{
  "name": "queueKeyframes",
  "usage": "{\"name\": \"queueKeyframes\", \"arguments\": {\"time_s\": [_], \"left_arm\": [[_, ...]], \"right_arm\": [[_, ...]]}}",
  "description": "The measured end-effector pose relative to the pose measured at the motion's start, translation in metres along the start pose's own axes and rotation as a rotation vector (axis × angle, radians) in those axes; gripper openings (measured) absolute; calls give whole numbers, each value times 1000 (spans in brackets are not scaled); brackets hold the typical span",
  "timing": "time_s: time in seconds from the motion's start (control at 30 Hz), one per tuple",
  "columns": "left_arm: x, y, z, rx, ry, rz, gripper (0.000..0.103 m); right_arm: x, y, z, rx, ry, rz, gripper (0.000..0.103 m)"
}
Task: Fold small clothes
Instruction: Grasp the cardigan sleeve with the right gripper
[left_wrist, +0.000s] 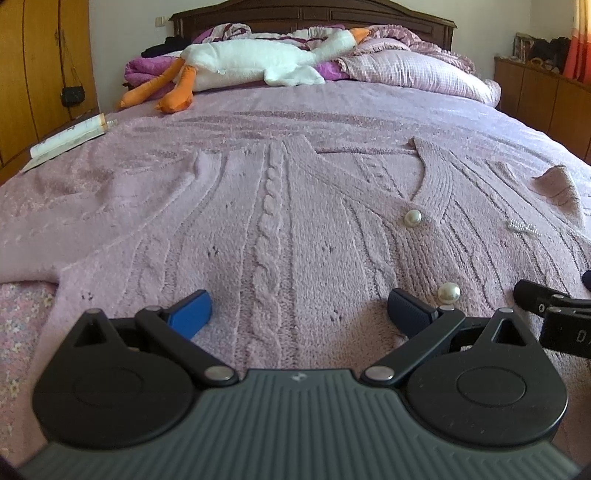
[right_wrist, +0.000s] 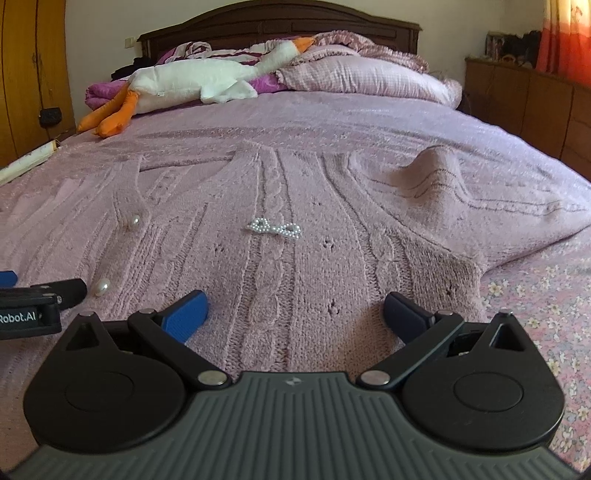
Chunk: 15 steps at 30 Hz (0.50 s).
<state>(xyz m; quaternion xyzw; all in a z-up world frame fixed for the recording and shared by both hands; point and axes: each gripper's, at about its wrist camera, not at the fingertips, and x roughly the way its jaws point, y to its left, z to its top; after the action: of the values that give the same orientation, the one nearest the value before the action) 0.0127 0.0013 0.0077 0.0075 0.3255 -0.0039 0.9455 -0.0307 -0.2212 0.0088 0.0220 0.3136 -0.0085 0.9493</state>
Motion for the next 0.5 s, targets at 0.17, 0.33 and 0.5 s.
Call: {"name": "queueKeyframes", "arguments": {"time_s": [0.17,0.33,0.5], "left_arm": [[-4,-2,5,16,43,9,103],[-10,4,12,6,88,2,103],[-16,5,16,-12,105,15,103]], "right_arm": [[-8,-20,12,49,40,104,103],[-21,-61,30,166,65,180,103],[-30,-112,51,233,25,145,103]]}}
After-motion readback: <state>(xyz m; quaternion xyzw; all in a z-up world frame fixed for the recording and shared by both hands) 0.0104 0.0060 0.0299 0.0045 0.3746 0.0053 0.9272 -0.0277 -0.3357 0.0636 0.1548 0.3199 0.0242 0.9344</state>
